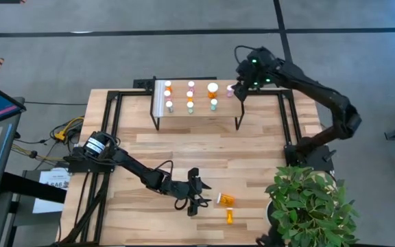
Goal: Pick and place medicine bottles onto shelf by color
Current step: Put the big orange pill bottle on the shelf
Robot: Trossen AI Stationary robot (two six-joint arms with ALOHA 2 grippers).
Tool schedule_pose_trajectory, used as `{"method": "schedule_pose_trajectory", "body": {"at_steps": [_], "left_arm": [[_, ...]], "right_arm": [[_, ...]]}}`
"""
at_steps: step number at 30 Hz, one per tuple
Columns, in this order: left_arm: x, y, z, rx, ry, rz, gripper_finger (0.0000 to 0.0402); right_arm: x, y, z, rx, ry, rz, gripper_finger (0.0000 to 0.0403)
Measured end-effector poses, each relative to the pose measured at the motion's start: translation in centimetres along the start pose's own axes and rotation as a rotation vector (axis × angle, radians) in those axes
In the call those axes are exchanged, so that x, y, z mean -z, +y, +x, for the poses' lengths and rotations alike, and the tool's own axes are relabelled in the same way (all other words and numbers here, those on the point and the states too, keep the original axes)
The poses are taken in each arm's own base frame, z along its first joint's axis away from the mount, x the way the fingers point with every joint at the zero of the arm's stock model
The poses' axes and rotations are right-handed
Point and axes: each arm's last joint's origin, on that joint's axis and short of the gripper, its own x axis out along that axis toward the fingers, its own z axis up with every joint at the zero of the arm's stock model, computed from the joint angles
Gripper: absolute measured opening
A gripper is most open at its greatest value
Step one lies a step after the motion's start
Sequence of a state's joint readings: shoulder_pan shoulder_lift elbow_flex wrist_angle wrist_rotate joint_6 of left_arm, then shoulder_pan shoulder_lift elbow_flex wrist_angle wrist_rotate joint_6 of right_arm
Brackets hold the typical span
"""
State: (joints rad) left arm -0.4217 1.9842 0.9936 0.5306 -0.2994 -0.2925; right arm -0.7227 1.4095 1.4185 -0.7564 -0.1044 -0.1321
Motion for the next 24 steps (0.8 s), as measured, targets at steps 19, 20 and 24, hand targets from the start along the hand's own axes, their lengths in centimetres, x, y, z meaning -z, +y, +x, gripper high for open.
{"method": "schedule_pose_trajectory", "body": {"at_steps": [19, 20, 24], "left_arm": [[0.1, -0.3, 0.0, 0.012, -0.011, -0.007, 0.0218], [0.1, -0.4, 0.1, 0.021, -0.026, -0.009, 0.0218], [0.8, -0.9, 1.2, 0.072, -0.077, 0.030, 0.0219]], "right_arm": [[10.5, 15.7, -9.6, -0.415, 0.076, -0.148, 0.0250], [11.3, 16.3, -9.5, -0.414, 0.076, -0.154, 0.0250], [13.7, 18.3, -9.2, -0.432, 0.067, -0.161, 0.0250]]}}
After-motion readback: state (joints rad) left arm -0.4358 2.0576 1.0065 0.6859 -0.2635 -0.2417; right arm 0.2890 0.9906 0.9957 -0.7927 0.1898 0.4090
